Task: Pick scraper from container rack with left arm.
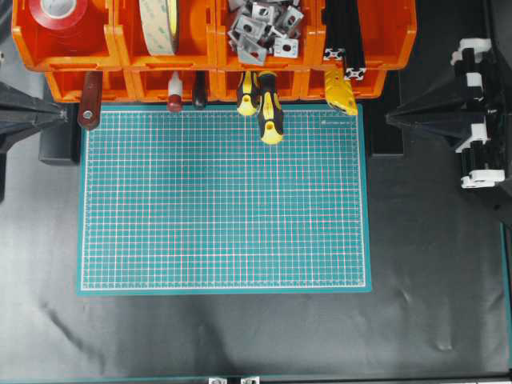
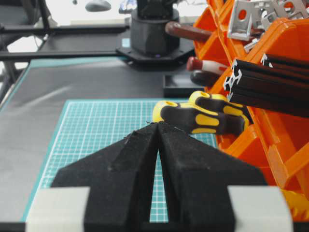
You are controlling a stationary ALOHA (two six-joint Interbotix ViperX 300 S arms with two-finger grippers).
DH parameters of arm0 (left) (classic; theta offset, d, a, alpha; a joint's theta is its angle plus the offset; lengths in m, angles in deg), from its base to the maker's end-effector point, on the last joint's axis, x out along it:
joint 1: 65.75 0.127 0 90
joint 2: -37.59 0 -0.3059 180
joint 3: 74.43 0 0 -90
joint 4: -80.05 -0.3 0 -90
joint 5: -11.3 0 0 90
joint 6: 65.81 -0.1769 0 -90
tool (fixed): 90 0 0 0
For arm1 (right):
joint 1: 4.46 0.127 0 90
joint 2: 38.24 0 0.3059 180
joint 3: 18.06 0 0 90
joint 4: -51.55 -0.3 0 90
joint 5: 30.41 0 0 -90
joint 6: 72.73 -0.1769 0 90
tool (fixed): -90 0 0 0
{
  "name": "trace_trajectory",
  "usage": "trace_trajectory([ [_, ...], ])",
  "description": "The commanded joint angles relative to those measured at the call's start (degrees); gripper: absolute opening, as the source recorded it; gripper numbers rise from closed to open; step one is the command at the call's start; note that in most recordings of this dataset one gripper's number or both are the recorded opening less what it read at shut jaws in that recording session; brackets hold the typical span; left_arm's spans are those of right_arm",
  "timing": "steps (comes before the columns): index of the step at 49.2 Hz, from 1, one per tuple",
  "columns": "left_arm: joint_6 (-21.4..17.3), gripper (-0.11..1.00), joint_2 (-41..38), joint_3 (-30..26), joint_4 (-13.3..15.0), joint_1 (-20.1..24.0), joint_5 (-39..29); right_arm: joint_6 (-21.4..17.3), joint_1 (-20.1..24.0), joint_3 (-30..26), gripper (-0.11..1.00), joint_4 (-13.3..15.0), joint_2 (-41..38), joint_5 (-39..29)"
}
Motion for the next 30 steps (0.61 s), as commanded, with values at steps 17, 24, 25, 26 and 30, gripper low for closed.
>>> trace_trajectory([
  [17, -1.5, 0.0, -4.2, -18.0, -2.8, -5.4, -33.1, -5.5, 1.2, -1.7, 0.0, -1.0, 0.3, 2.8],
  [24, -4.3, 0.0, -6.7, -26.6, -3.1, -7.1, -49.2, -7.3, 1.6, -1.7, 0.0, -1.0, 0.3, 2.8],
  [25, -4.7, 0.0, -7.1, -28.1, -3.3, -7.1, -51.5, -7.5, 1.7, -1.7, 0.0, -0.9, 0.3, 2.8],
  [26, -5.1, 0.0, -7.6, -29.5, -3.6, -7.1, -53.7, -7.6, 1.8, -1.8, 0.0, -1.0, 0.3, 2.8],
  [30, -7.2, 0.0, -10.4, -35.7, -4.8, -7.6, -61.7, -8.5, 1.8, -1.8, 0.0, -0.9, 0.3, 2.8],
])
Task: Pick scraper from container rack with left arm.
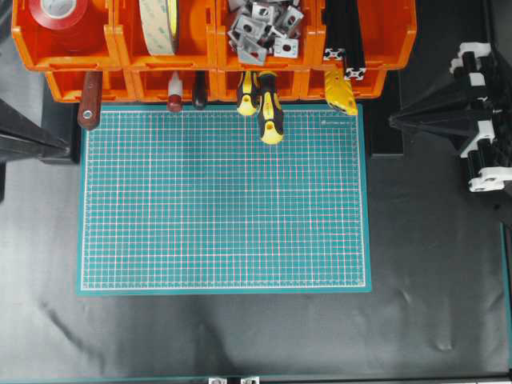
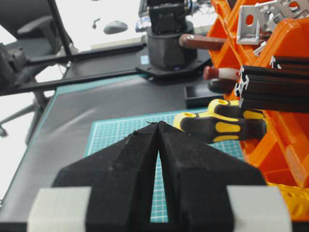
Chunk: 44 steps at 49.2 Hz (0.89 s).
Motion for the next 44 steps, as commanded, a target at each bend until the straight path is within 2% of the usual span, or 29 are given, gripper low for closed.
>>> trace_trajectory([
  [1, -2.5, 0.0, -3.6, -10.4, -1.8, -1.1, -11.4, -0.8, 0.4, -1.7, 0.0, -0.1, -0.3, 0.8],
  [4, -3.9, 0.0, -6.1, -14.2, -3.4, -2.5, -16.5, -1.6, 0.4, -1.8, 0.0, -0.1, -0.3, 0.8],
  [7, -4.2, 0.0, -8.3, -17.4, -6.9, -4.7, -20.8, -2.3, 0.4, -1.8, 0.0, -0.2, -0.2, 0.6],
  [9, -3.7, 0.0, -9.9, -18.9, -10.5, -6.7, -23.6, -2.5, 0.5, -1.7, 0.0, -0.2, -0.3, 0.6],
  [13, -0.4, 0.0, -12.6, -20.8, -20.0, -11.3, -28.5, -2.6, 0.6, -1.7, 0.0, -0.2, -0.2, 0.5],
  [16, 4.8, 0.0, -14.1, -21.2, -27.9, -14.9, -31.6, -2.6, 0.6, -1.7, 0.0, -0.2, -0.3, 0.4],
  [21, 16.8, 0.0, -16.3, -20.2, -40.6, -21.6, -35.9, -2.6, 0.6, -1.7, 0.0, -0.2, -0.2, 0.3],
  [24, 24.3, 0.0, -18.0, -18.6, -46.4, -25.0, -38.7, -2.6, 0.6, -1.7, 0.0, -0.2, -0.3, 0.0],
  [28, 33.8, 0.0, -20.1, -15.8, -51.9, -29.0, -41.9, -2.7, 0.6, -1.7, 0.0, -0.2, -0.2, -0.4],
  [32, 39.6, 0.0, -21.4, -13.1, -52.1, -30.3, -42.1, -2.7, 0.6, -1.7, 0.0, -0.2, -0.2, -1.0],
  [36, 43.0, 0.0, -22.6, -10.4, -52.2, -31.5, -41.7, -2.8, 0.6, -1.8, 0.0, -0.2, -0.1, -1.2],
  [44, 43.9, 0.0, -23.6, -6.9, -52.1, -31.2, -41.6, -2.9, 0.6, -1.7, 0.0, -0.2, -0.1, -2.1],
])
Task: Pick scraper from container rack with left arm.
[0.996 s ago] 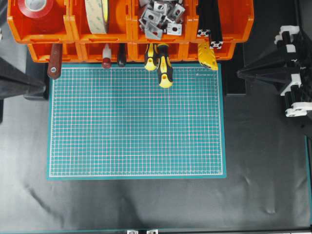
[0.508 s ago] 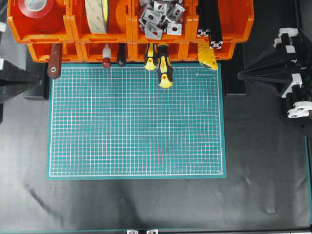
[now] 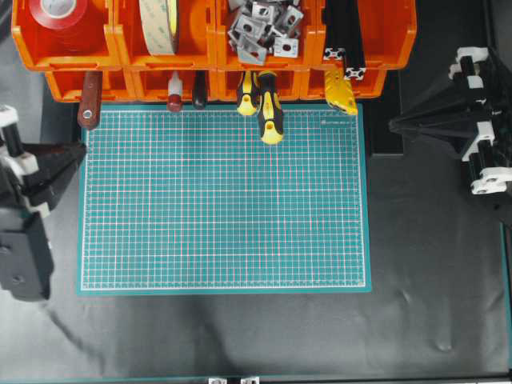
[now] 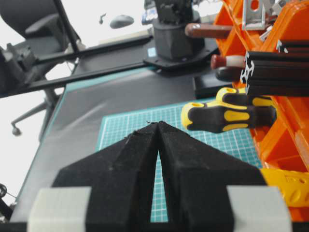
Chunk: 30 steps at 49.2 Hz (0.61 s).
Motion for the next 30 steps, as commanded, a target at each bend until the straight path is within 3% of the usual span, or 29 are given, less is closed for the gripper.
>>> trace_trajectory([
  [1, 1.1, 0.0, 0.4, 0.9, -0.7, 0.4, 0.1, -0.2, 0.1, -1.7, 0.0, -0.1, -0.4, -0.4],
  [17, 0.9, 0.04, 0.8, 2.1, -0.5, 0.7, 0.0, -0.2, 0.1, -1.6, 0.0, -0.1, -0.3, -1.3],
  [21, 1.7, 0.22, 0.8, 3.1, -0.4, 1.0, 0.7, -0.2, 0.1, -1.6, 0.0, -0.1, -0.3, -1.2],
  [30, 2.5, 0.75, -1.4, 7.0, -0.4, 1.8, 3.4, -0.9, 0.4, -1.8, 0.0, -0.5, 0.5, -1.2],
])
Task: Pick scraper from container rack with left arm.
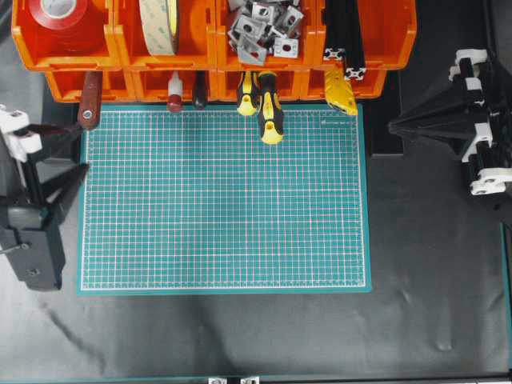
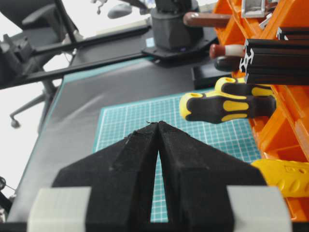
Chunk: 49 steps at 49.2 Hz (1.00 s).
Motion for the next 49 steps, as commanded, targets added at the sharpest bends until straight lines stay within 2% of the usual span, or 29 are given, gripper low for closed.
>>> trace_trajectory([
  [1, 1.1, 0.8, -1.1, 1.2, -0.4, 1.2, 0.5, -0.4, 0.4, -1.8, 0.0, -0.4, 0.4, 0.2],
  [5, 1.6, 0.89, -1.7, 2.0, -0.4, 2.9, 1.2, -0.6, 0.4, -1.8, 0.0, -0.4, 1.0, 0.1],
  [16, 2.9, 0.91, -1.6, 4.4, -0.4, 8.6, 5.2, -0.8, 0.8, -1.8, 0.0, -0.4, 1.4, -1.3],
  [38, 3.1, 0.89, -1.7, 5.3, -0.4, 10.4, 6.4, -0.8, 1.6, -1.5, 0.0, -0.5, 1.5, -1.0],
  [43, 2.9, 0.83, -1.8, 4.9, -0.3, 10.4, 5.7, -0.8, 1.6, -1.4, 0.0, -0.5, 1.5, -0.8],
  [47, 2.7, 0.67, -1.6, 4.2, -0.3, 10.3, 5.3, -0.9, 1.6, -1.4, 0.0, -0.5, 1.5, -0.8],
  [49, 2.6, 0.56, -1.5, 3.7, -0.3, 10.0, 5.3, -0.9, 1.6, -1.5, 0.0, -0.5, 1.5, -0.8],
])
